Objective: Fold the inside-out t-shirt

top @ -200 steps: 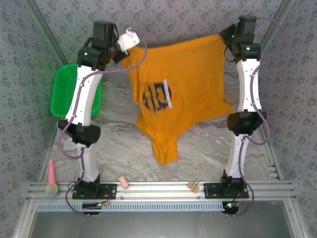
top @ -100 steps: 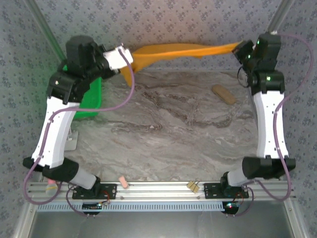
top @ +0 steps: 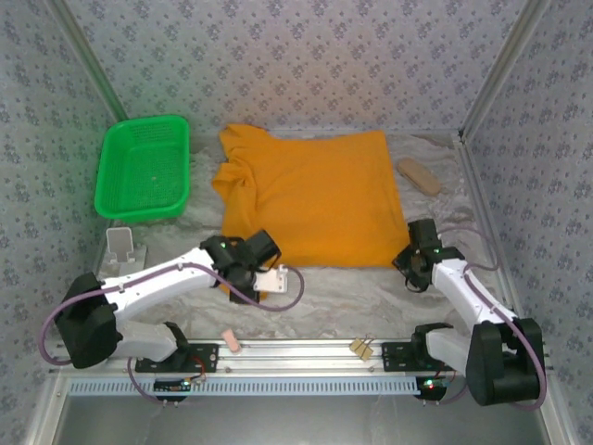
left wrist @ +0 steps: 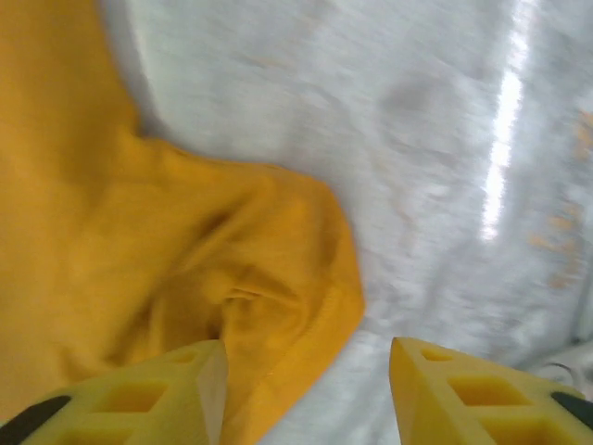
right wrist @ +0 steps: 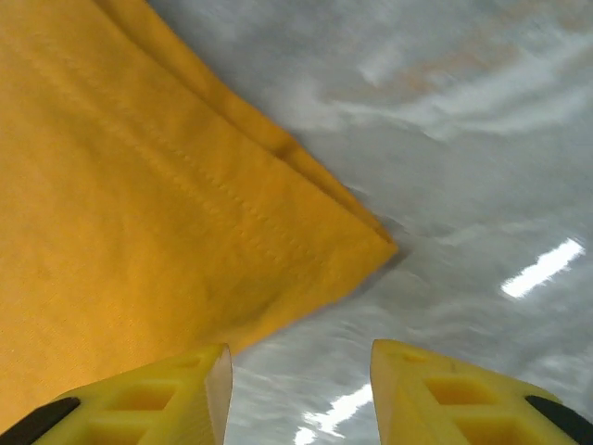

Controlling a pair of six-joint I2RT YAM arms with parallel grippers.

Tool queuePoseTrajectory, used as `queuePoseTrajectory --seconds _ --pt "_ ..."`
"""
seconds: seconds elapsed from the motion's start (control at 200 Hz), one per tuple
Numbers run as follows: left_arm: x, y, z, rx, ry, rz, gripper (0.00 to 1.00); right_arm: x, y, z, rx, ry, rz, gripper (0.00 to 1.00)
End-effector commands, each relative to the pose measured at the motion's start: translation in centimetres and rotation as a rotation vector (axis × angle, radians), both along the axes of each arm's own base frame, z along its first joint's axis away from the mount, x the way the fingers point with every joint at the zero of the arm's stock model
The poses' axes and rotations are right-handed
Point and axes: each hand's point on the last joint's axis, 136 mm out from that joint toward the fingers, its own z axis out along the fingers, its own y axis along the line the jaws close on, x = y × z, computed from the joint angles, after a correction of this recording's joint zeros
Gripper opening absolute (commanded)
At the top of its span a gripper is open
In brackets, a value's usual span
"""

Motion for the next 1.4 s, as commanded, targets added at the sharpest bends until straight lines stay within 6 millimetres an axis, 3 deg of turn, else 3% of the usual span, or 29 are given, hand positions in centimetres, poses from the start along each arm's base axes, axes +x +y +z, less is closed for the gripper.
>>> queuePoseTrajectory --seconds 0.0,0.015,0.03,0.105,0.165,0.235,0.295,0.37,0.425,0.49,0.565,0.655,0.73,0.869,0.934,1.009,1.094,1.164,1.229,1.309,1.394 --pt "1.9 -0.7 3.7 -0.14 -0.125 0.193 0.81 1.3 -0.6 2.5 -0.036 -0.103 0.0 0.45" --pt "2.2 -0.9 4.3 -0.163 -0.142 0.206 0.96 1.6 -0.6 2.9 -0.039 -0.12 0.003 0.45" --pt "2.5 -1.2 5.0 -0.19 -0.156 0.217 0.99 2.0 -0.6 3.3 -0.043 -0.133 0.007 0.45" --pt "3.4 -3.0 8.5 -0.363 -0.188 0.272 1.0 4.1 -0.3 5.4 -0.046 -0.195 0.019 0.45" --pt "5.0 -3.8 11.4 -0.521 -0.204 0.42 1.0 5.7 0.1 6.4 -0.053 -0.211 0.026 0.45" --pt "8.1 -2.9 14.2 -0.678 -0.248 0.696 1.0 7.1 0.8 6.9 -0.055 -0.211 0.028 0.45" --pt "10.3 -1.5 14.9 -0.763 -0.236 0.891 1.0 8.3 2.0 6.9 -0.047 -0.223 0.037 0.45" --pt "12.6 0.3 14.1 -0.805 -0.202 1.074 1.0 9.1 3.9 6.2 -0.026 -0.219 0.053 0.45" --pt "14.4 3.2 12.8 -0.788 -0.213 1.301 1.0 9.2 5.3 5.1 -0.012 -0.191 0.066 0.44" --pt "15.5 6.2 10.2 -0.708 -0.165 1.536 1.0 8.8 6.3 3.0 0.002 -0.134 0.073 0.43" --pt "15.4 9.1 6.5 -0.552 -0.096 1.714 0.99 7.8 6.0 0.3 -0.003 -0.05 0.065 0.39" --pt "15.2 9.5 3.2 -0.481 -0.03 1.76 0.97 6.5 4.7 -2.1 -0.033 0.017 0.03 0.31" --pt "15.0 8.8 2.1 -0.49 0.017 1.747 0.96 5.7 3.6 -3.0 -0.036 0.046 0.021 0.28" --pt "15.3 8.9 2.9 -0.516 0.013 1.752 0.96 5.5 1.5 -1.2 -0.121 0.025 0.028 0.29" --pt "15.7 9.8 3.3 -0.512 0.001 1.797 0.96 6.9 1.9 0.6 -0.143 -0.037 0.111 0.34" --pt "16.1 10.4 3.4 -0.532 0.036 1.841 0.96 9.7 5.9 3.5 -0.115 -0.162 0.373 0.4" --pt "16.4 11.2 3.4 -0.559 0.071 1.887 0.96 11.1 14.5 7.3 -0.065 -0.32 0.818 0.42" --pt "16.5 12.1 3.4 -0.566 0.084 1.928 0.96 8.7 23.1 9.2 -0.011 -0.42 1.253 0.43" --pt "16.5 12.6 3.5 -0.571 0.103 1.953 0.98 4.5 29.5 9.7 -0.001 -0.49 1.605 0.44" --pt "16.4 13.2 3.8 -0.57 0.101 1.965 1.0 0.8 34.6 9.5 -0.053 -0.595 1.846 0.47" --pt "16.0 13.5 3.9 -0.565 0.091 1.978 1.0 -0.5 38.4 9.2 -0.028 -0.624 1.882 0.48"
